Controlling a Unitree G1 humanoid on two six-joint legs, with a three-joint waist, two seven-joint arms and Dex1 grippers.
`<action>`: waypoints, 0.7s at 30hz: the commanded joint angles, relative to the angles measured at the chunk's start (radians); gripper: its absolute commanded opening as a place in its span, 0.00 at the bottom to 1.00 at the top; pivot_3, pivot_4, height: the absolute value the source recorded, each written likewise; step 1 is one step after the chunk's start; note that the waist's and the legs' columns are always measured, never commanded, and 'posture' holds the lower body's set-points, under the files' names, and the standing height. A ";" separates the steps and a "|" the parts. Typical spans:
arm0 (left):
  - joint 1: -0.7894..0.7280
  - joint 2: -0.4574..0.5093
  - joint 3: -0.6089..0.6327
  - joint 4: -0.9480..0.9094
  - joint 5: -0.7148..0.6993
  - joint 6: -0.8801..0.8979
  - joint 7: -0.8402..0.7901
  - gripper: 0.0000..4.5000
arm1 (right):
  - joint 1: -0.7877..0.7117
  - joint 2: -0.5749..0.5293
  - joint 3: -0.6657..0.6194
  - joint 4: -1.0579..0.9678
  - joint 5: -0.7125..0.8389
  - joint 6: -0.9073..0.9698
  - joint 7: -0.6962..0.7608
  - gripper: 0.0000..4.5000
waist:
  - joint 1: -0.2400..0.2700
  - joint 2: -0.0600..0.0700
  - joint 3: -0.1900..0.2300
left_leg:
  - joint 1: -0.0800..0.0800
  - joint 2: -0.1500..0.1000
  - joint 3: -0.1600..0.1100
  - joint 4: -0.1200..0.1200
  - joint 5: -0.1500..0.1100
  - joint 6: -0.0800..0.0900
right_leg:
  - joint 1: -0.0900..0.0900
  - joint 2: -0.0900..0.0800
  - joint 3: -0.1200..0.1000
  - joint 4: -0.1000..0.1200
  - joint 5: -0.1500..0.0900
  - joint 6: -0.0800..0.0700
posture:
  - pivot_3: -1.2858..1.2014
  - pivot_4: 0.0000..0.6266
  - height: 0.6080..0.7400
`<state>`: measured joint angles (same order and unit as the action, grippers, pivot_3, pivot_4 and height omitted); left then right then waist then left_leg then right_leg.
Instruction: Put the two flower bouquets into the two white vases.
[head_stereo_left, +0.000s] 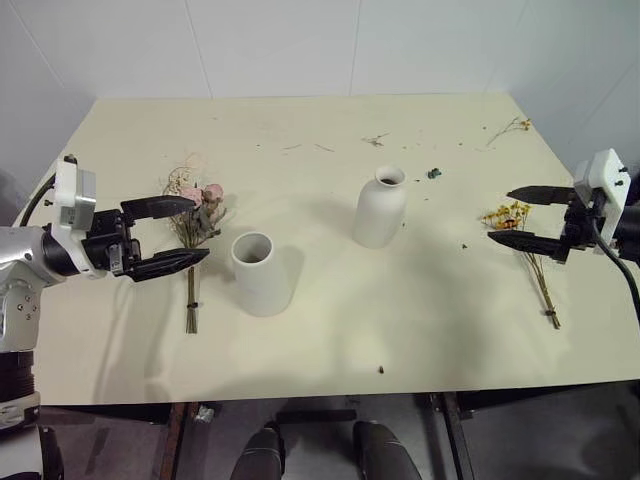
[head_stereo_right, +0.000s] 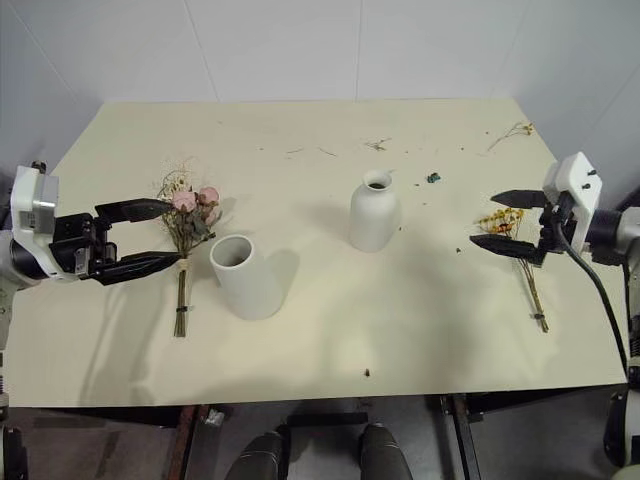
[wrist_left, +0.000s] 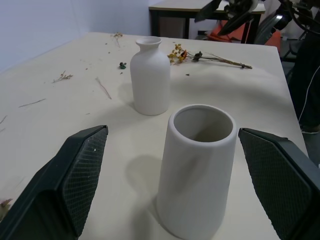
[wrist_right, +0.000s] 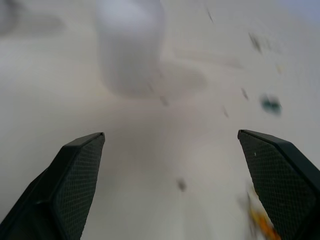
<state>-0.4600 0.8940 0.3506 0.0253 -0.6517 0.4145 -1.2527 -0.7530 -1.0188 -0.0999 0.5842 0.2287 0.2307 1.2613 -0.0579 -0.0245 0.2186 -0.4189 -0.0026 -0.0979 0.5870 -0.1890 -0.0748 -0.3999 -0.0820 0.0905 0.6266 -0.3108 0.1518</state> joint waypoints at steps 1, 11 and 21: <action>-0.029 0.001 0.009 -0.054 -0.034 -0.005 0.001 0.99 | -0.100 -0.051 0.055 0.118 -0.107 0.040 -0.053 1.00 | -0.003 0.000 0.000 | 0.000 0.000 0.000 0.000 0.000 0.000 | 0.000 0.000 0.000 0.000 0.000 0.000 | 0.52 0.24 1.00; -0.088 -0.032 -0.030 -0.120 -0.068 0.014 0.016 0.99 | -0.321 -0.064 0.277 0.415 -0.374 0.333 -0.065 1.00 | 0.000 0.001 0.000 | -0.001 0.000 0.001 0.000 0.000 0.000 | 0.000 0.000 0.001 -0.001 0.000 0.000 | 0.52 0.24 1.00; -0.107 -0.017 -0.005 -0.223 -0.124 0.064 0.061 0.99 | -0.394 0.047 0.293 0.605 -0.425 0.361 -0.131 1.00 | -0.007 0.001 0.000 | 0.000 0.000 0.001 0.002 0.000 -0.001 | 0.000 0.001 0.001 0.001 0.000 0.001 | 0.52 0.24 1.00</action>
<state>-0.5442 0.8607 0.3137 -0.1563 -0.7467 0.4725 -1.2090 -1.1220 -0.9632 0.2026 1.1713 -0.1844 0.5917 1.1534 -0.0645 -0.0239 0.2186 -0.4193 -0.0027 -0.0972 0.5898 -0.1893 -0.0753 -0.4002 -0.0812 0.0914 0.6282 -0.3105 0.1525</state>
